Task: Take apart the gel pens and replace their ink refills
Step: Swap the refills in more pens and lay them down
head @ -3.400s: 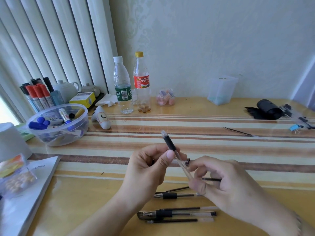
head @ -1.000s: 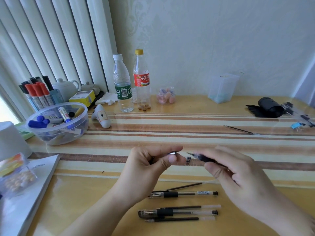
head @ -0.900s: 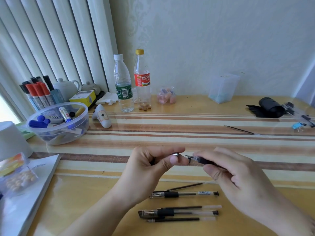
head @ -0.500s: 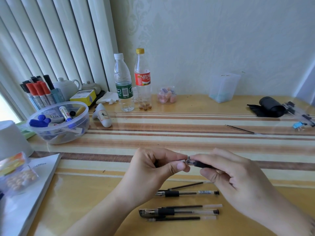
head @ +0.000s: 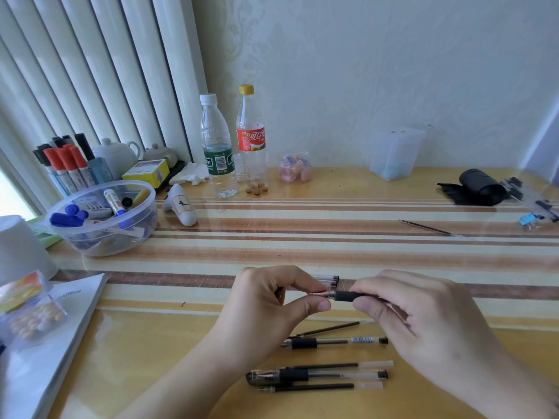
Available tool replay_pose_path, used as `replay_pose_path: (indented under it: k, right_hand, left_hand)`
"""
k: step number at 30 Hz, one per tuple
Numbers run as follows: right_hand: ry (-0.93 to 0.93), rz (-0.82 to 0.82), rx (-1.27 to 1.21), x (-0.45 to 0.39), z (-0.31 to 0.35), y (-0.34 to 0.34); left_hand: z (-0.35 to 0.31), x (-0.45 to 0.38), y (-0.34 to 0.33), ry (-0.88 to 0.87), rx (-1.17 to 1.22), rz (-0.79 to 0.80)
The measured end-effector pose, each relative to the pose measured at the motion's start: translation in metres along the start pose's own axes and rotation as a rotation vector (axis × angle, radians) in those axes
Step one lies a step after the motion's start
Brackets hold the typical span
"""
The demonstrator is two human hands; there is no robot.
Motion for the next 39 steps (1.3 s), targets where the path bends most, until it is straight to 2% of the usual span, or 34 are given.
replay_pose_path:
  k: [7,11,16,23,29,36,39]
  right_hand:
    - [-0.058,-0.002,-0.138,0.004,-0.007,-0.007]
    - [-0.040,0.032,-0.042,0.002,-0.007,-0.008]
    - [-0.080,0.030,-0.142,0.003,-0.005,-0.008]
    - [-0.103,0.085,-0.068,0.002,-0.005,-0.007]
    - [-0.055,0.007,0.002,0.003,-0.004,-0.007]
    - [-0.039,0.014,0.099,0.002,-0.003,-0.012]
    - [-0.049,0.042,0.094,0.005,-0.008,-0.012]
  left_hand:
    - [0.000,-0.001,0.001,-0.031,-0.034,-0.005]
    - [0.001,-0.001,0.002,-0.038,-0.031,-0.006]
    - [0.001,-0.003,0.004,-0.063,-0.059,-0.012]
    - [-0.002,-0.003,0.006,-0.061,-0.035,-0.016]
    - [-0.004,0.001,0.004,-0.056,-0.105,-0.021]
    - [-0.015,0.004,0.000,-0.192,-0.328,-0.024]
    - [-0.016,0.005,0.000,-0.210,-0.307,-0.016]
Point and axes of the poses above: each hand's wrist, its own x-axis away from the middle knuckle, its own y-axis out of the back of the hand, z = x × y, the point moved 6 cm from there along -x, towards the middle knuckle, and after that the axes turned 11 degrees about y, right-handed, at the moved point
